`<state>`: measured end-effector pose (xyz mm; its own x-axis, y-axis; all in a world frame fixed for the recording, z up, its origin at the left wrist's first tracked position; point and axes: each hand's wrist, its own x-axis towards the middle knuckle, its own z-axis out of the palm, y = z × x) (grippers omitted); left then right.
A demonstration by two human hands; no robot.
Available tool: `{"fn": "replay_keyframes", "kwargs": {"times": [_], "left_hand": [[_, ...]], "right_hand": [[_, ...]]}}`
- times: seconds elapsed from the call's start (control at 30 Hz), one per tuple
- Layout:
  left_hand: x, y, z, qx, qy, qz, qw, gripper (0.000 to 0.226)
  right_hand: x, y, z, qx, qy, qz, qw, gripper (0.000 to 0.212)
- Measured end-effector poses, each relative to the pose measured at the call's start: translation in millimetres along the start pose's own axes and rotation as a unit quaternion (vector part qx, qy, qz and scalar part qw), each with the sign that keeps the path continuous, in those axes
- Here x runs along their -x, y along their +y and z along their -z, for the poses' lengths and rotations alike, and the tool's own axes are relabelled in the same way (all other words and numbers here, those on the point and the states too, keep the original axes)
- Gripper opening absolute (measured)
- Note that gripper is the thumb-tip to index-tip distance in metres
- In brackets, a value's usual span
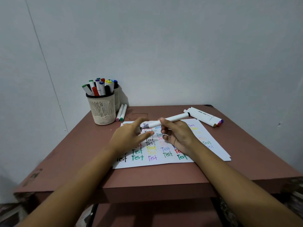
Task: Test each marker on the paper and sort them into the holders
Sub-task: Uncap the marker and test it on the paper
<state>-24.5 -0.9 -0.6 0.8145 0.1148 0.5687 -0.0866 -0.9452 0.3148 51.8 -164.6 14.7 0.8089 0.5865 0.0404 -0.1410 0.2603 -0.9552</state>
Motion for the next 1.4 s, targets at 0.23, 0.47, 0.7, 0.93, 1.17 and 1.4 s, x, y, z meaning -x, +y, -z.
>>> {"fn": "replay_keyframes", "kwargs": {"times": [0.23, 0.47, 0.7, 0.93, 1.17, 1.4], "left_hand": [[-1, -24, 2, 0.048, 0.029, 0.077, 0.995, 0.027], [-3, -33, 2, 0.004, -0.047, 0.101, 0.994, 0.028], [-4, -25, 3, -0.007, -0.087, 0.083, 0.993, 0.026], [-3, -28, 2, -0.002, -0.092, 0.103, 0.99, 0.03], [-4, -28, 1, -0.003, -0.101, 0.113, 0.989, 0.029], [-4, -29, 0, 0.0, -0.103, 0.114, 0.988, 0.029]], "right_hand": [[11, -18, 18, -0.18, 0.079, 0.023, 0.98, 0.013], [27, -30, 54, 0.05, 0.135, 0.096, 0.985, 0.021], [57, -27, 84, 0.245, 0.273, 0.103, 0.925, 0.029], [60, -25, 85, 0.294, 0.329, 0.117, 0.89, 0.027], [63, -21, 87, 0.299, 0.315, 0.106, 0.894, 0.025], [63, -20, 87, 0.343, 0.319, 0.108, 0.877, 0.024]]}}
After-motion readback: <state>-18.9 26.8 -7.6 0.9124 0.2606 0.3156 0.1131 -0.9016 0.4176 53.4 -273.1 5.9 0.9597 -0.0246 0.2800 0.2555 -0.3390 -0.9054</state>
